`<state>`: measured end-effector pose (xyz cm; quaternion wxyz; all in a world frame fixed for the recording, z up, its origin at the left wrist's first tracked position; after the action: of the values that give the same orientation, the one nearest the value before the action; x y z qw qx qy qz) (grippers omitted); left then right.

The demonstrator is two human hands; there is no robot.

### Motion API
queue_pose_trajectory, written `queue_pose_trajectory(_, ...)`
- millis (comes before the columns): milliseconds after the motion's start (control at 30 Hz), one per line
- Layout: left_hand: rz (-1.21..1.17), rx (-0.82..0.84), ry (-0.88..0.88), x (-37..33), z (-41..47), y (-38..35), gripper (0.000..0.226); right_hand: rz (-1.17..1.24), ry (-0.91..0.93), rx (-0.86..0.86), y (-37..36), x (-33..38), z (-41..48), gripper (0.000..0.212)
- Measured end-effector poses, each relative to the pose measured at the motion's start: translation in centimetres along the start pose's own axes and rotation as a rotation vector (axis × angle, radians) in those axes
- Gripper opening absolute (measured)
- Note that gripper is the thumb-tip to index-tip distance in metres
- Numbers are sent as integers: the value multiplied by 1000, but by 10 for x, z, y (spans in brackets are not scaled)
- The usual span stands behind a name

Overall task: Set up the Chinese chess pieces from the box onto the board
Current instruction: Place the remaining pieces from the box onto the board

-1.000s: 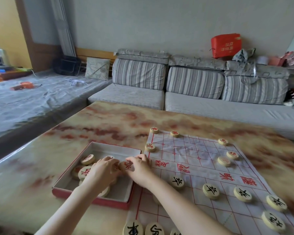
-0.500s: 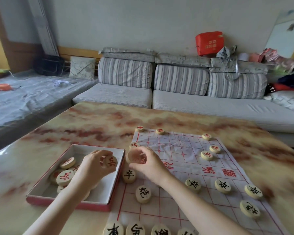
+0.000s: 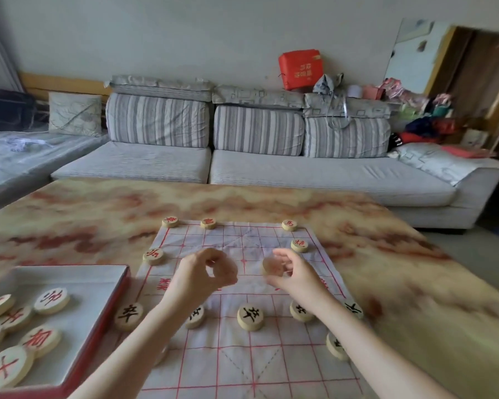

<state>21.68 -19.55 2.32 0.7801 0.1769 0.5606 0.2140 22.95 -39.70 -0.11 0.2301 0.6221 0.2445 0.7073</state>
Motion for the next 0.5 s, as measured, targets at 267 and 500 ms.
queue_pose_trajectory(267, -43, 70, 10, -12, 42, -85, 49, -74, -156, -170, 71, -93, 31, 53)
queue_pose_trajectory(500, -28, 41, 80, 15, 63, -96, 48, -198, -237, -241, 91, -134, 67, 58)
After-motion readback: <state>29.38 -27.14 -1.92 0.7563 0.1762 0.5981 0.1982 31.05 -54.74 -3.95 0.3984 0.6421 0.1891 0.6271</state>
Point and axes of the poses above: each hand's wrist, its own z-axis towards the middle knuckle, its own y-axis out of the back of the hand, x = y × z, the point moved 8 cm from there along z, towards the middle knuckle, and after that the axes turned 8 degrees about -z, right-handed, at the moved point
